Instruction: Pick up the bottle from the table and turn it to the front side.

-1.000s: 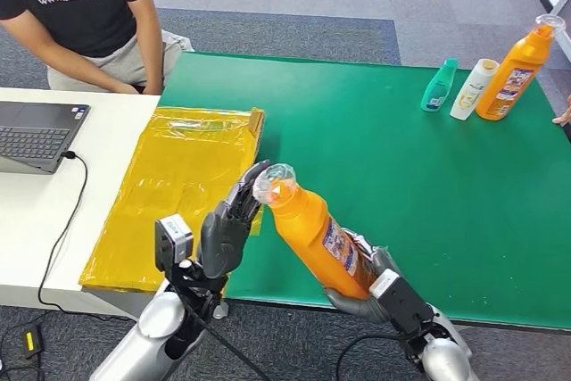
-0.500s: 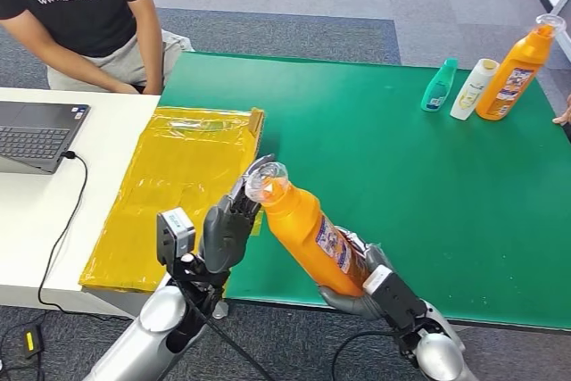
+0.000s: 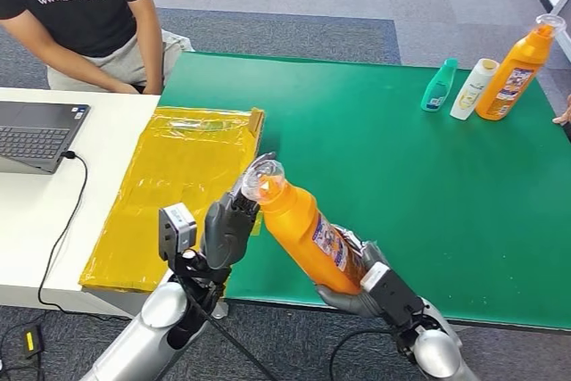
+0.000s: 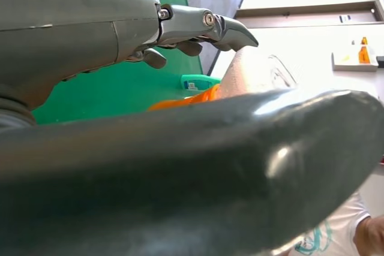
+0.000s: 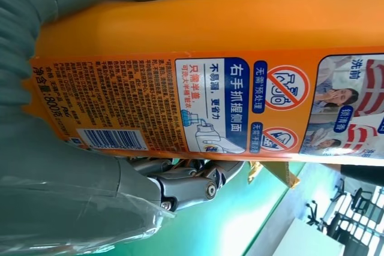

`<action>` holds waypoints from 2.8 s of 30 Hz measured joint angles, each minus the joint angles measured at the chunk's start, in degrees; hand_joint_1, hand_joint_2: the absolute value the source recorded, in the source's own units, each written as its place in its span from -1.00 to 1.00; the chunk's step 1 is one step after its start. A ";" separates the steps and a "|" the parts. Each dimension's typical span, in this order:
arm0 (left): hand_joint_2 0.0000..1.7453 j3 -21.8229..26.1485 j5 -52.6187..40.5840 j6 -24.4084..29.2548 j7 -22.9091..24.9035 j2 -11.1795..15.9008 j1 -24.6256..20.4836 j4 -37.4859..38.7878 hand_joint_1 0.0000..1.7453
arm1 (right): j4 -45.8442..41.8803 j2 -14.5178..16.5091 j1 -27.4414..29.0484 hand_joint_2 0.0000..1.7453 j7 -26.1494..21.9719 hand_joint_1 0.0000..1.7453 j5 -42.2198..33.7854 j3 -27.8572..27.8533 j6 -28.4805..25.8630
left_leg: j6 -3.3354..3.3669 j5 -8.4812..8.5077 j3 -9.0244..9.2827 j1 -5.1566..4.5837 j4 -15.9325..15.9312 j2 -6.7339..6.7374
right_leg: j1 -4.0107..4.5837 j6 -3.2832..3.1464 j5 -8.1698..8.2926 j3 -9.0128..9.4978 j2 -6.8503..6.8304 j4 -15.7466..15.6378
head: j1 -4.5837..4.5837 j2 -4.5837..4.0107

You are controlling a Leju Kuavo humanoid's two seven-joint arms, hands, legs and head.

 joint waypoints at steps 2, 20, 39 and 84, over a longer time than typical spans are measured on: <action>-1.00 -0.04 0.37 -0.03 0.00 -0.09 -0.06 0.19 -1.00 | 0.03 0.00 -0.12 1.00 0.04 1.00 -0.14 0.12 0.04 | 0.00 0.00 0.00 0.00 0.00 0.00 | 0.00 0.00 0.00 0.00 0.00 0.00 | 0.00 0.00; 1.00 -1.03 1.87 -0.90 0.03 -0.41 -0.66 1.37 -1.00 | 1.48 0.00 -1.00 1.00 0.45 1.00 -1.15 0.98 0.13 | 0.00 0.00 -0.02 0.00 0.00 0.00 | 0.00 0.00 0.00 -0.02 0.00 0.00 | 0.00 0.00; 1.00 -1.33 2.89 -2.01 0.88 -0.39 -2.06 2.92 -1.00 | 3.34 0.00 -2.20 1.00 0.69 1.00 -0.98 1.92 0.43 | -0.01 0.00 -0.03 0.00 0.00 0.00 | 0.00 0.00 0.00 -0.02 0.00 0.00 | 0.00 0.00; 1.00 -1.76 3.28 -5.02 2.86 -0.34 -5.30 4.04 1.00 | 5.23 -0.02 -3.90 1.00 0.88 1.00 0.14 4.63 2.45 | -0.01 0.01 -0.05 0.00 0.00 0.00 | 0.00 0.00 0.00 -0.04 0.00 0.00 | 0.00 0.00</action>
